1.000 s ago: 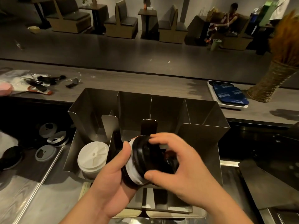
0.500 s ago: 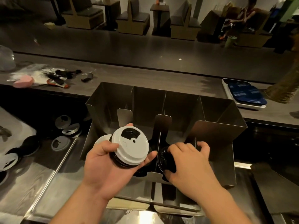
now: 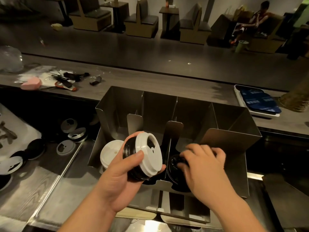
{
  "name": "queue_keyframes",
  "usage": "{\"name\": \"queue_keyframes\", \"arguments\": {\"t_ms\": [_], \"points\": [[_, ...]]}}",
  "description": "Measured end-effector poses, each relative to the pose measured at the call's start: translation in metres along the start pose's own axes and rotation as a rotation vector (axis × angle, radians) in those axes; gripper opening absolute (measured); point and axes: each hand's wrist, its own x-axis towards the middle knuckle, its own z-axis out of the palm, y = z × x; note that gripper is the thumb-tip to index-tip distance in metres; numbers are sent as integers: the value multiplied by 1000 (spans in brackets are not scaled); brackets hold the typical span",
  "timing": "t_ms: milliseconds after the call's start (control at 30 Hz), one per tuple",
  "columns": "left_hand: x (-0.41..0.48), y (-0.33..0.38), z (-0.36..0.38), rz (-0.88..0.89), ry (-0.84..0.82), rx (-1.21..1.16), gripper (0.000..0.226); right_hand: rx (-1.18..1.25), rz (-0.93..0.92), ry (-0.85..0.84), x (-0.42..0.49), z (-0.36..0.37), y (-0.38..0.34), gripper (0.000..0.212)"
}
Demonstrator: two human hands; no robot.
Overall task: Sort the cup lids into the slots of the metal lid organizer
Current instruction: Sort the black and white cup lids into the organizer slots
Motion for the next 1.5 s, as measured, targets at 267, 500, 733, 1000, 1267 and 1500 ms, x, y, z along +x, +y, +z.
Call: {"name": "queue_keyframes", "arguments": {"t_ms": [267, 500, 733, 1000, 1267, 1500], "points": [[-12, 11, -10, 21, -61, 106, 85, 840, -118, -202, -5, -34, -53, 76], [-29, 38, -42, 131, 151, 5, 91, 938, -141, -15, 18, -22, -79, 72], [-49, 81, -85, 300, 206, -258, 75, 478, -323, -60, 47, 1, -126, 69], [-54, 90, -108, 290, 126, -339, 73, -19, -365, -115, 71, 31, -156, 52], [-42, 75, -105, 147, -123, -324, 67, 25, -313, -142, 71, 33, -148, 66], [-34, 63, -97, 76, -95, -311, 75, 162, -340, -131, 62, 38, -139, 54]]}}
